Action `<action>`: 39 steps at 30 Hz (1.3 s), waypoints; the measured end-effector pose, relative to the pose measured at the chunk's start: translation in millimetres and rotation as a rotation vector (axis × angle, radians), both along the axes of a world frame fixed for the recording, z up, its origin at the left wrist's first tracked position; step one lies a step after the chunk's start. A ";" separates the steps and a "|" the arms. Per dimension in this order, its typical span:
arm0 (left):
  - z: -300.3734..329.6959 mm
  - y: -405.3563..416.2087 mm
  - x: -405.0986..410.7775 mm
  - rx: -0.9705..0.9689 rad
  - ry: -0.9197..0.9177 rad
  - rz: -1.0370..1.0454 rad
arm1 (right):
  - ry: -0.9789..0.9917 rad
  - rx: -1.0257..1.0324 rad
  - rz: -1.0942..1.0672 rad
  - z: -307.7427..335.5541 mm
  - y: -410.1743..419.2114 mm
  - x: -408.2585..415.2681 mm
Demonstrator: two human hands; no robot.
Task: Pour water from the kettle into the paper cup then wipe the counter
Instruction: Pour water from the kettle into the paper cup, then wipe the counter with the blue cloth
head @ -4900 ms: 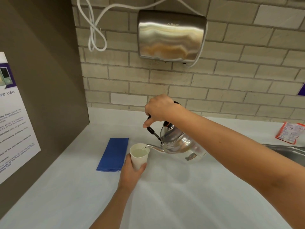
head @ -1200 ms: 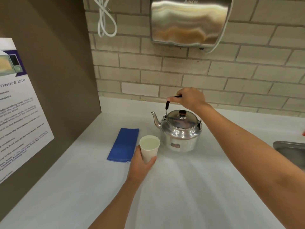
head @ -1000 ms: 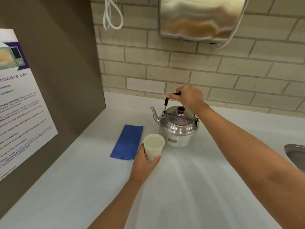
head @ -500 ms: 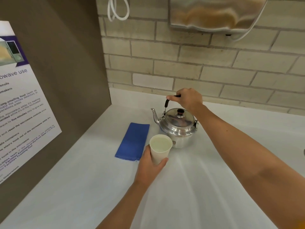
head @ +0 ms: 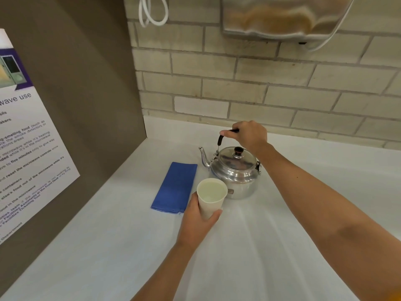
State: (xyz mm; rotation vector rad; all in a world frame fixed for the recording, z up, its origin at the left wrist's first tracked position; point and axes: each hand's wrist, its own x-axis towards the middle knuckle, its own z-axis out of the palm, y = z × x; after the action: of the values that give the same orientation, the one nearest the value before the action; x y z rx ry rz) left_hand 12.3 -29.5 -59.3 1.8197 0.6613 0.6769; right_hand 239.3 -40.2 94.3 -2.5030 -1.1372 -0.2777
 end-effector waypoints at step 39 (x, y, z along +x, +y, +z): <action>30.8 59.2 -49.7 0.339 0.116 -0.188 | 0.246 -0.190 -0.308 -158.5 -134.9 -237.4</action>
State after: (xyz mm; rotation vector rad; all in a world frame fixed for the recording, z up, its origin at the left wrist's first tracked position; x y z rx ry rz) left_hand -37.4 29.7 -28.5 2.2160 0.4620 0.5859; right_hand 1.9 -175.1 -64.2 -2.7830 -0.7108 0.0631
